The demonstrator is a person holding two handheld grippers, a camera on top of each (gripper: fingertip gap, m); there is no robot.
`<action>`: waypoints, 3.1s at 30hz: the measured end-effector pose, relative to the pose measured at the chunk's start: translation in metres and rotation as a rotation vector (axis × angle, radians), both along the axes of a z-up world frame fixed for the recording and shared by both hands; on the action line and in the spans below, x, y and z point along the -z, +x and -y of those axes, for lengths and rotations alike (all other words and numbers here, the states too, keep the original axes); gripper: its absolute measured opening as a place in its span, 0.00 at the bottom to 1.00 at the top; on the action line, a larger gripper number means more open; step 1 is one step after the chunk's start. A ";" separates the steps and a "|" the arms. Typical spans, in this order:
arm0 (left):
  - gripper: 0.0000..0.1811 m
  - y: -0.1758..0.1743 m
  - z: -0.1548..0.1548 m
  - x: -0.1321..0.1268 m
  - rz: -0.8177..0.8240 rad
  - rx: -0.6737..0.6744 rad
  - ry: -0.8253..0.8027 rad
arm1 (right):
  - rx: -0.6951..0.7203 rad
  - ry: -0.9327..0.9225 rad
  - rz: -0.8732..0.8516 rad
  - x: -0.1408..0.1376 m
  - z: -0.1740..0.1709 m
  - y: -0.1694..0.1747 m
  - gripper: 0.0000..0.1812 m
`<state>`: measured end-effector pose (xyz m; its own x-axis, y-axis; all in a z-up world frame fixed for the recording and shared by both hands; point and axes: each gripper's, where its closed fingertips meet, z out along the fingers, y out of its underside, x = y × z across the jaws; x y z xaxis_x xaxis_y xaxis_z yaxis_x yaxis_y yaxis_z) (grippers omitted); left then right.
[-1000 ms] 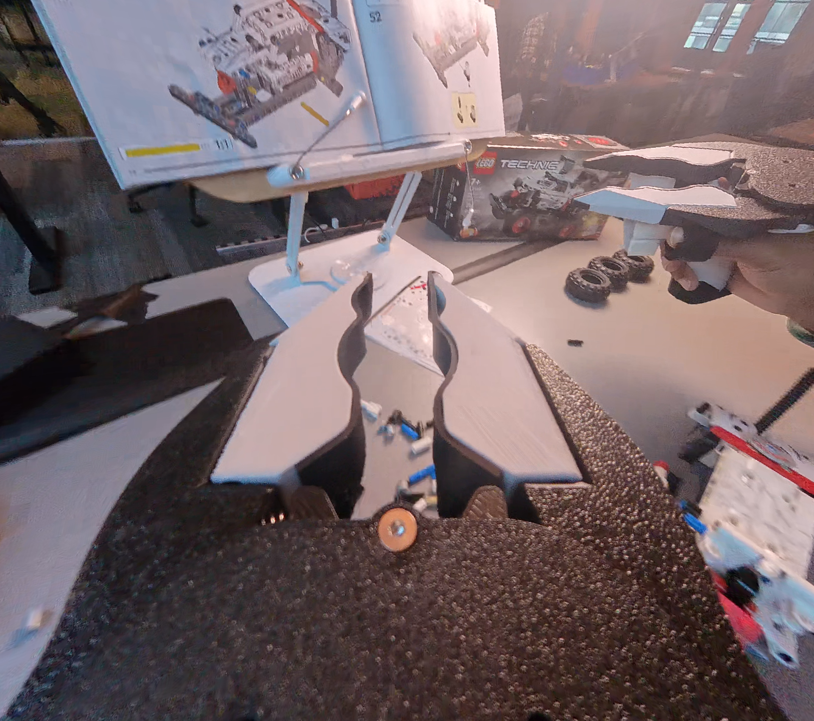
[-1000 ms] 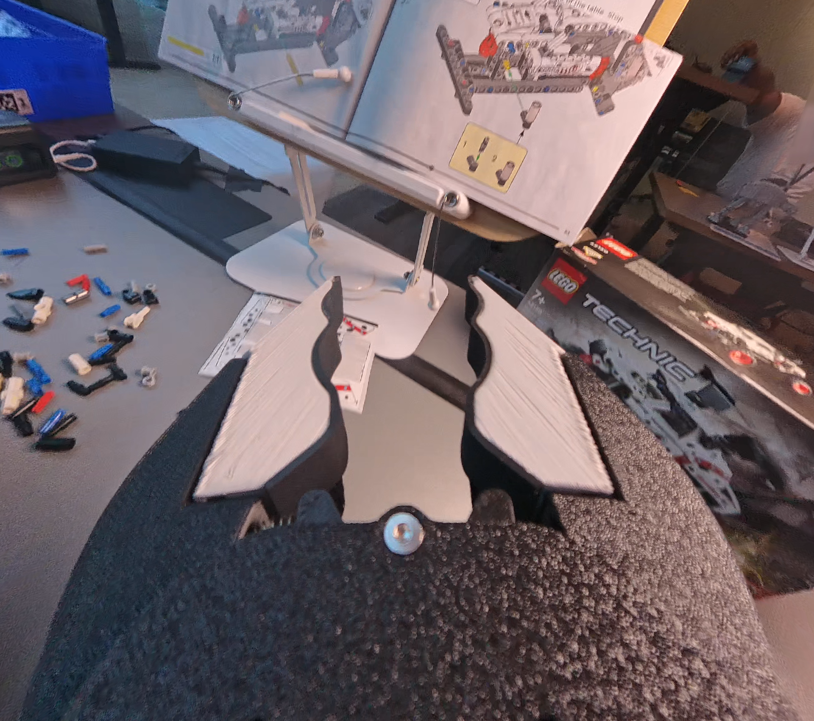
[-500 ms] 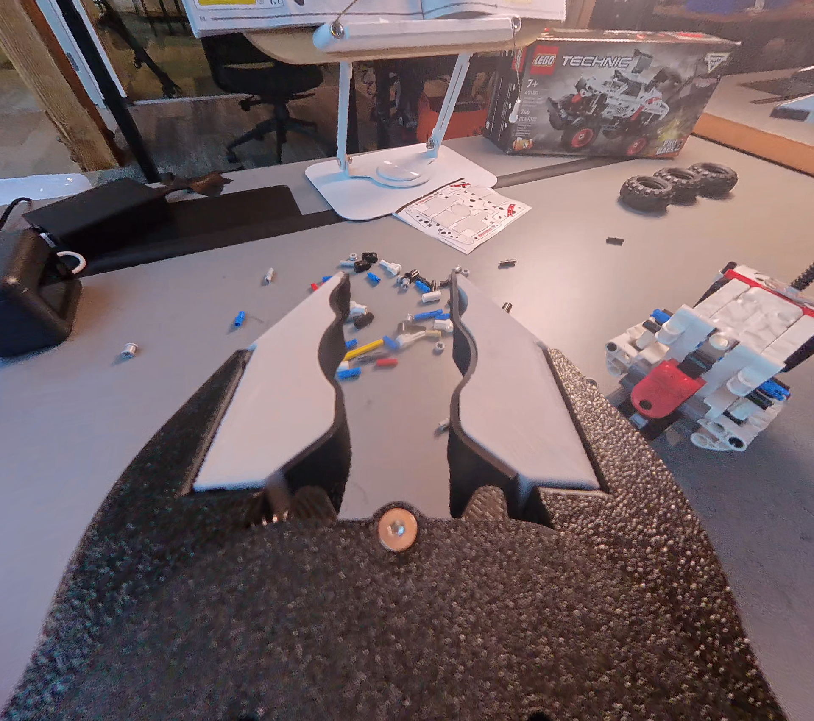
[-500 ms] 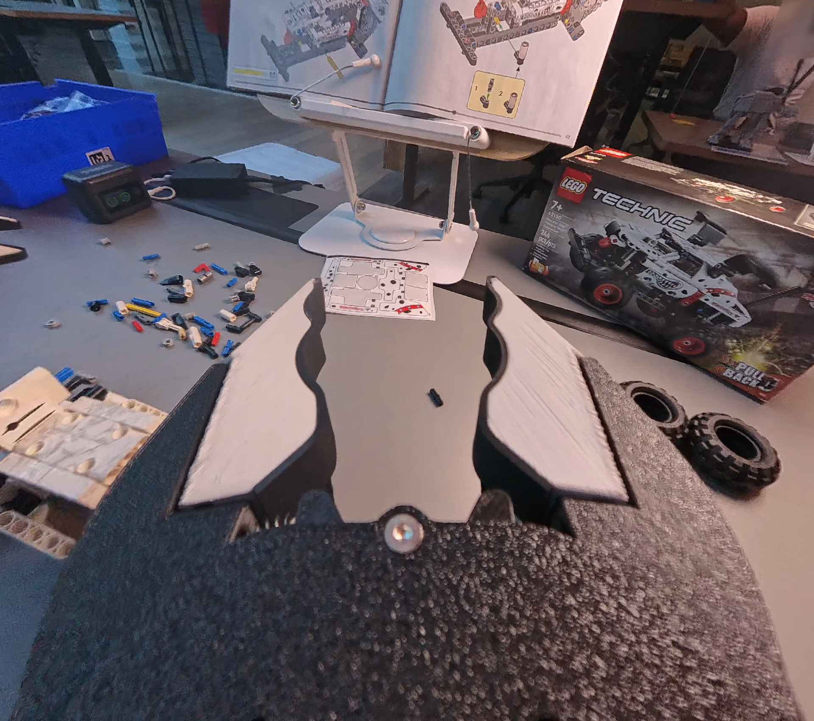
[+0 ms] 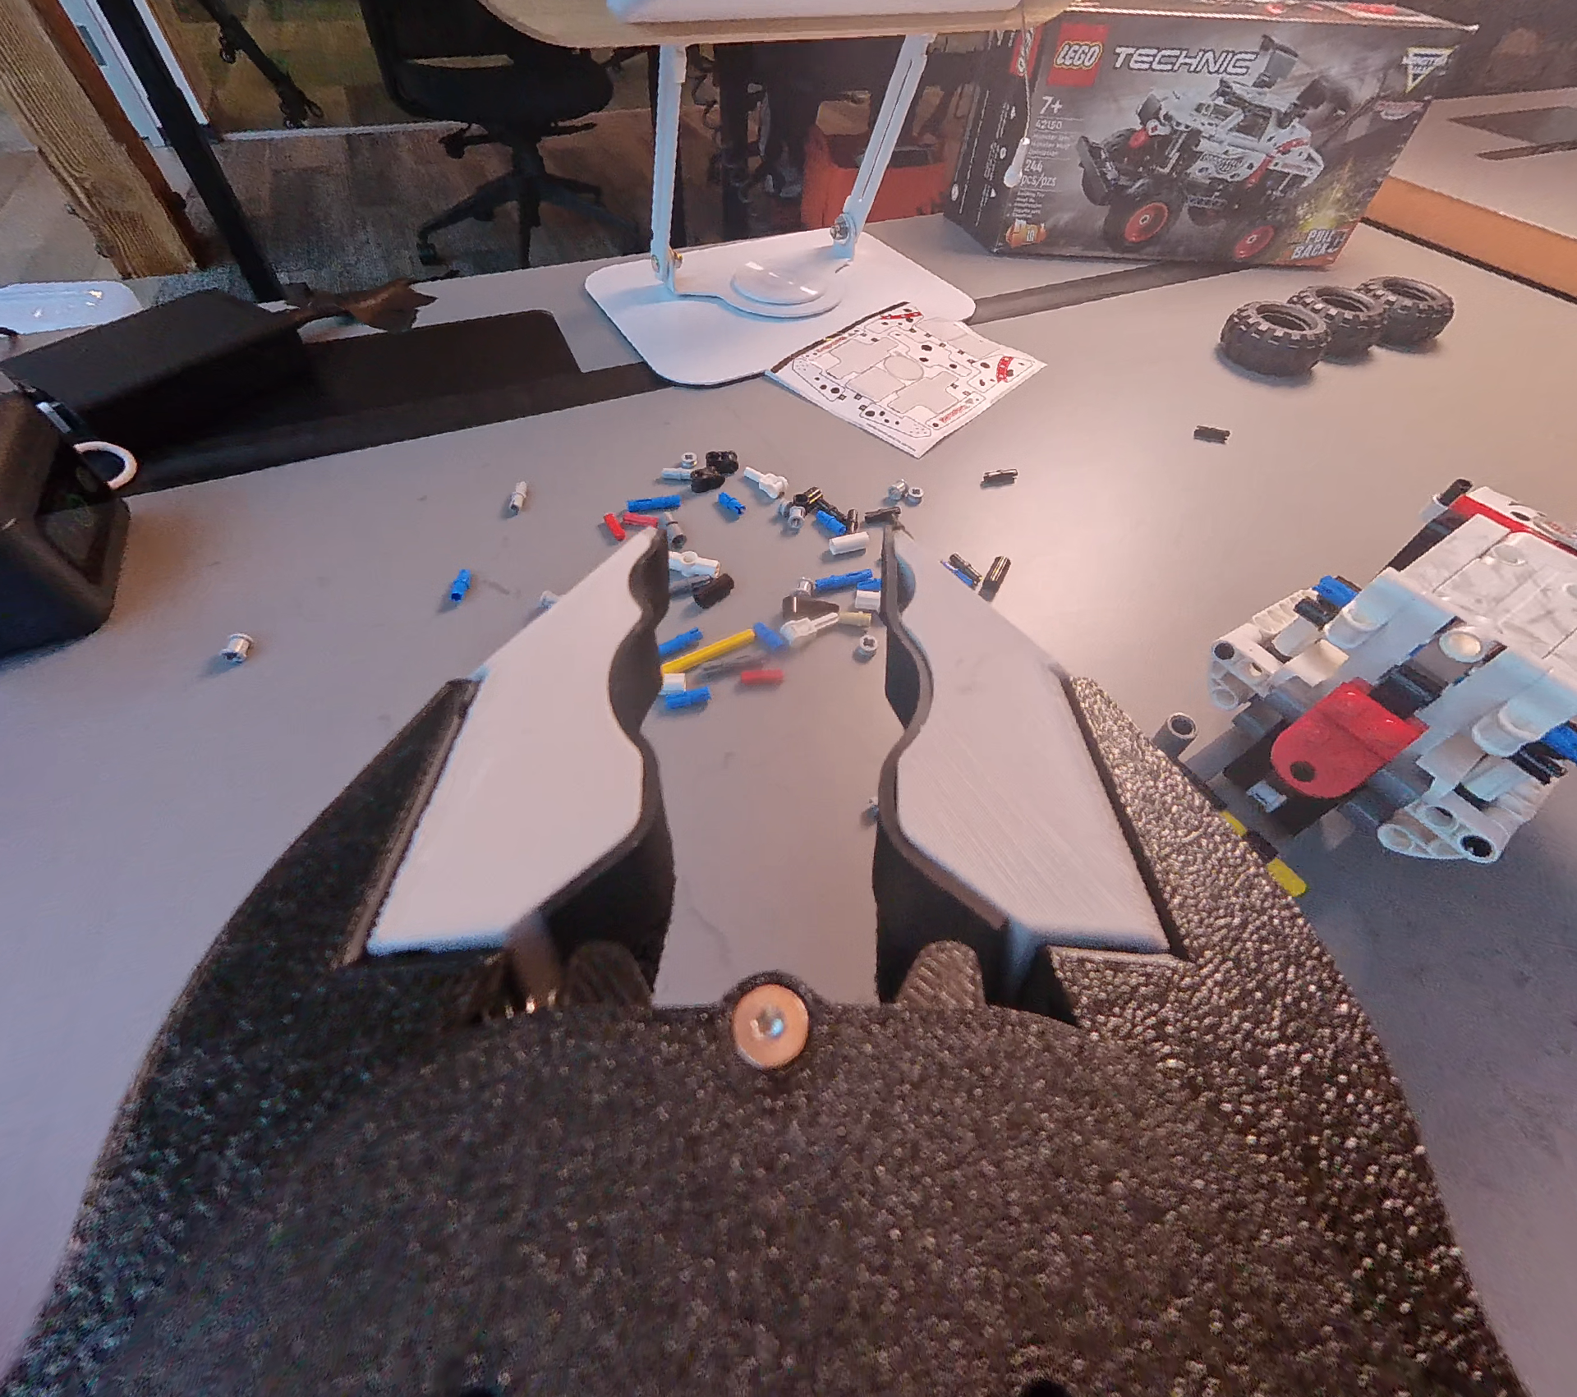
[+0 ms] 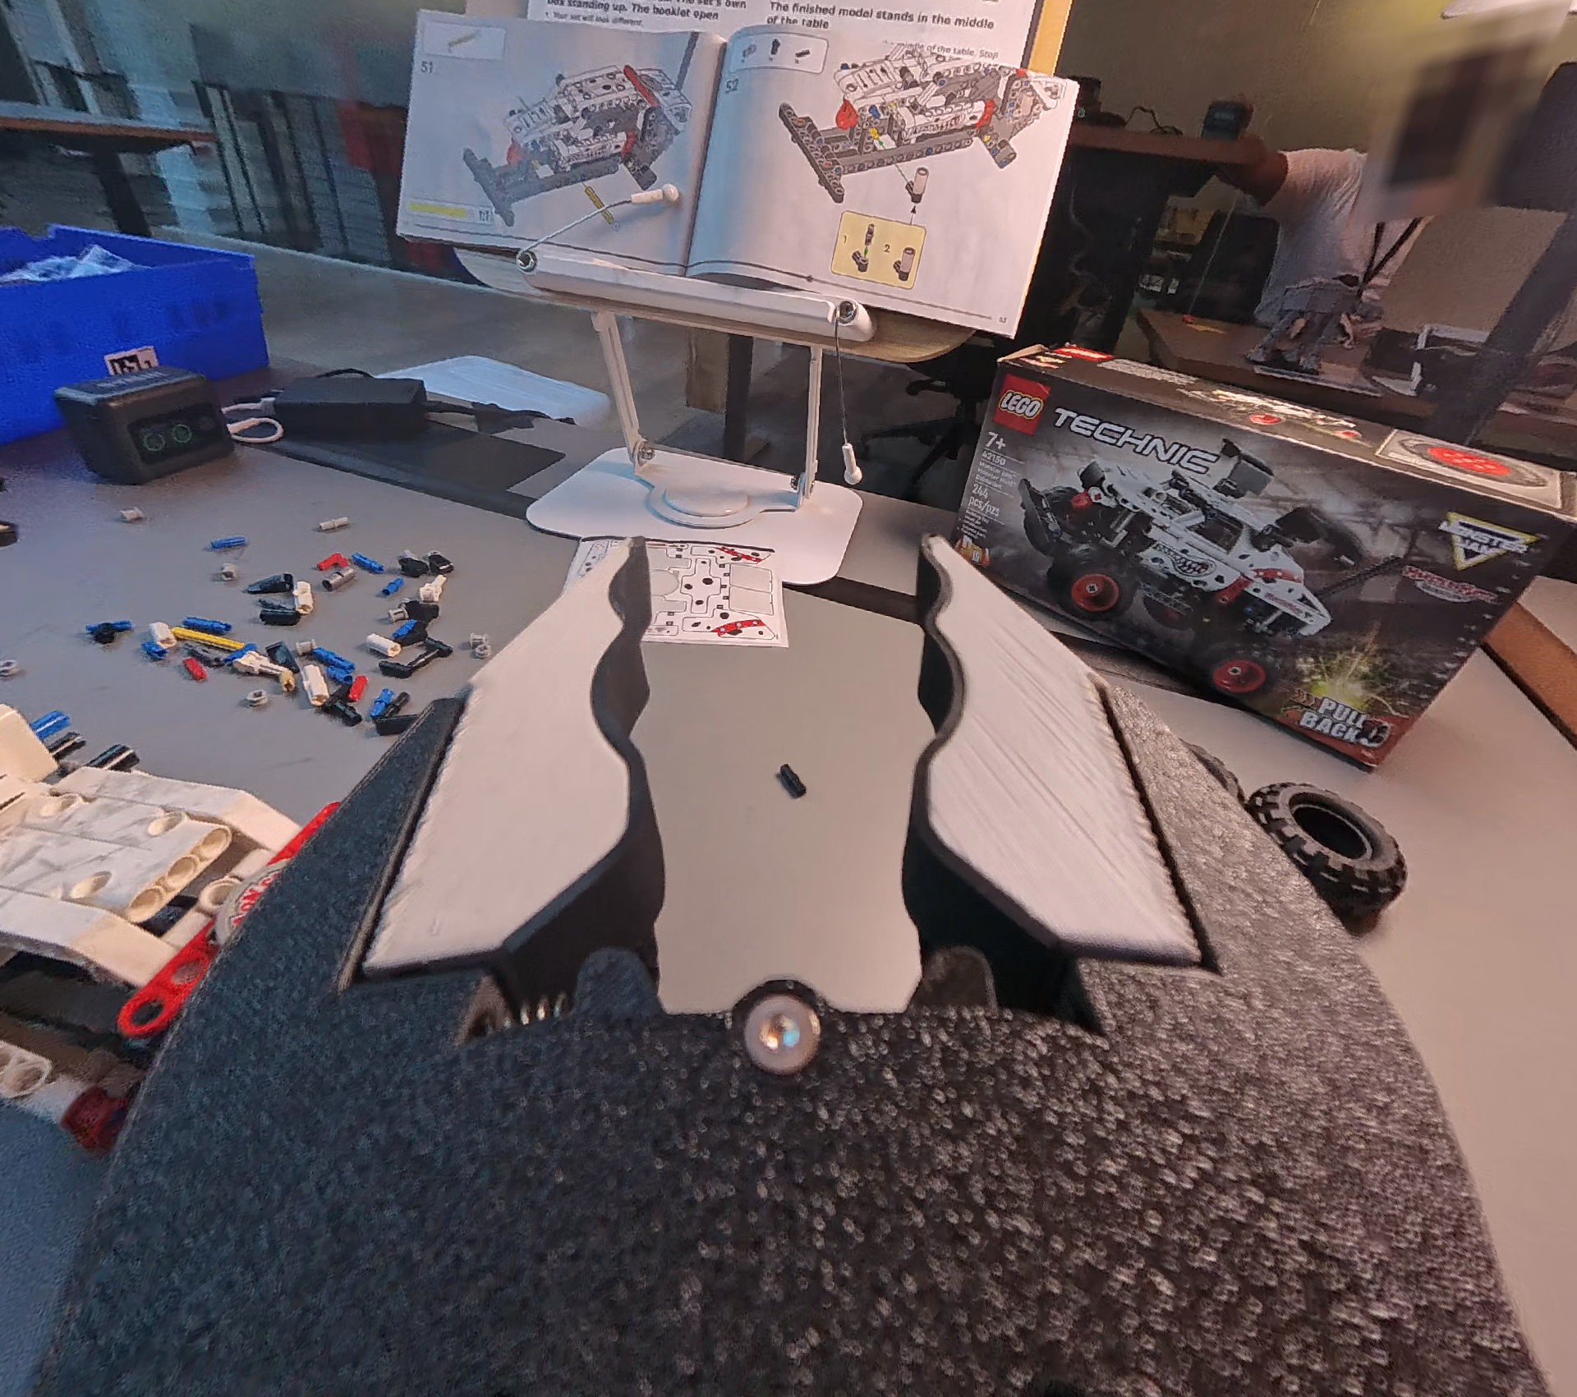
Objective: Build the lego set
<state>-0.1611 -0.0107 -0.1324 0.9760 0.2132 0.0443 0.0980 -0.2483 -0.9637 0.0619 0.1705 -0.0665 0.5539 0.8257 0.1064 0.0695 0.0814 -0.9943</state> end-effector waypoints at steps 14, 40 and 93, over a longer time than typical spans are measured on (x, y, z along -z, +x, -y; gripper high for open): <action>0.27 -0.002 -0.003 0.026 -0.017 -0.001 -0.075 | -0.210 0.023 0.134 -0.187 -0.016 -0.129 0.36; 0.25 -0.002 -0.002 0.021 -0.047 -0.023 -0.050 | -0.137 0.133 0.342 -0.190 -0.033 -0.132 0.37; 0.26 -0.009 -0.003 0.000 -0.009 0.043 0.061 | -0.221 -0.074 -0.039 0.024 -0.041 -0.058 0.30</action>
